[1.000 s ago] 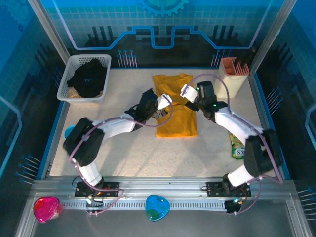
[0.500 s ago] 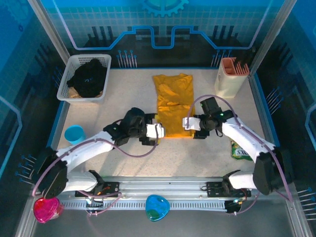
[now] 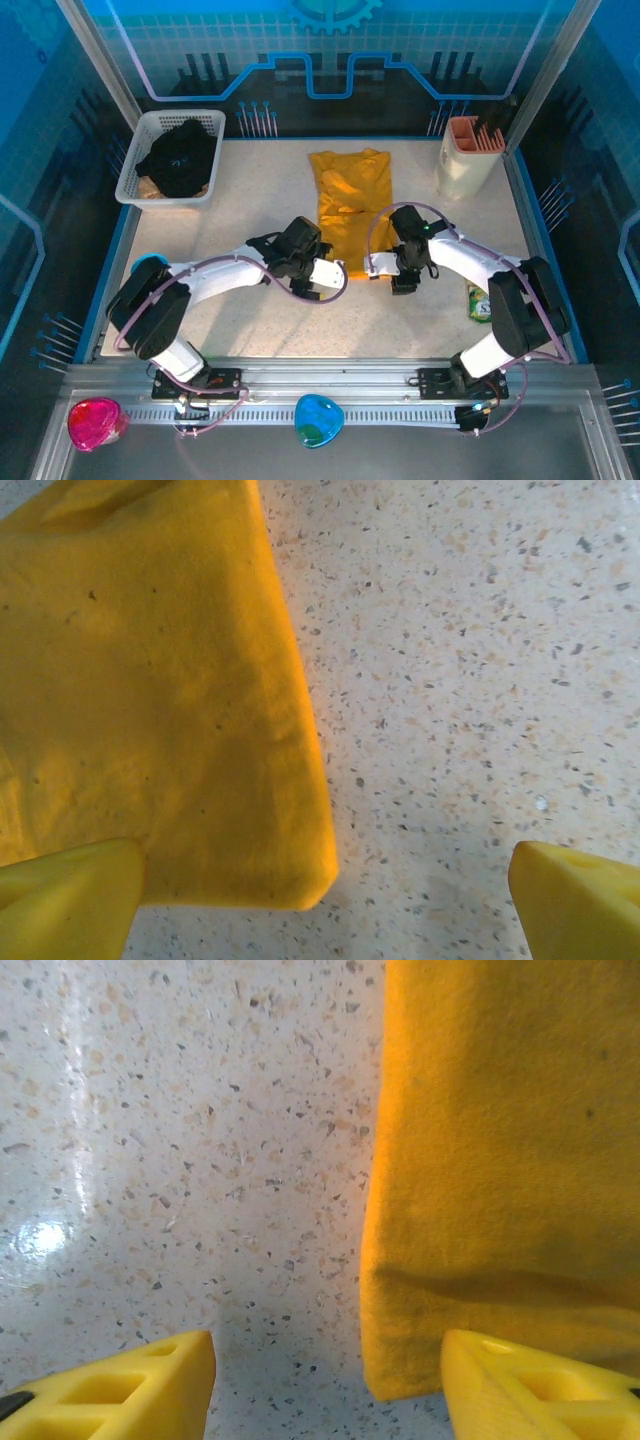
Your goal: Fold and stack the t-shirts
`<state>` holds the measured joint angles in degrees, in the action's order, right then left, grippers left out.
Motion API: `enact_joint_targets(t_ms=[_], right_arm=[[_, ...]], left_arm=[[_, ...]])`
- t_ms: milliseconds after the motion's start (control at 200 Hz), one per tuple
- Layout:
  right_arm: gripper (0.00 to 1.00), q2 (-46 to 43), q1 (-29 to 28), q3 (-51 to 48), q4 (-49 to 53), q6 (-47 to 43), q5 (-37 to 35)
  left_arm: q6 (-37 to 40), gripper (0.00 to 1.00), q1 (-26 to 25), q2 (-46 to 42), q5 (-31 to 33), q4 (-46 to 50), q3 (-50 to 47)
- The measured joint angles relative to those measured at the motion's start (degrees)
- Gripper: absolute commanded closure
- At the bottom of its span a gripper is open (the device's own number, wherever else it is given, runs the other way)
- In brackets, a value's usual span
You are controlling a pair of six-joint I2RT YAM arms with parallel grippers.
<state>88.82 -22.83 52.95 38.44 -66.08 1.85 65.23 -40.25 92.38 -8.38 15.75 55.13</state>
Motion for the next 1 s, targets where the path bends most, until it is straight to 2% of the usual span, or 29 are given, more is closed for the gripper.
enact_joint_targets(t_ms=[190,721,901,1001], right_arm=[[0.39,2.6,0.0,1.0,-0.3,0.0,-1.4],[0.42,10.3,0.2,5.2,-0.3,0.4,-3.0],[0.49,12.0,0.4,7.2,1.4,1.0,-2.9],[0.57,12.9,0.4,8.3,1.7,1.6,-3.0]], left_arm=[[1.8,0.16,0.0,5.0,0.8,1.6,3.8],[4.3,0.21,1.7,12.5,3.1,5.4,8.9],[4.3,0.29,1.7,14.5,3.5,7.0,10.5],[4.2,0.39,1.7,15.5,3.3,8.9,11.8]])
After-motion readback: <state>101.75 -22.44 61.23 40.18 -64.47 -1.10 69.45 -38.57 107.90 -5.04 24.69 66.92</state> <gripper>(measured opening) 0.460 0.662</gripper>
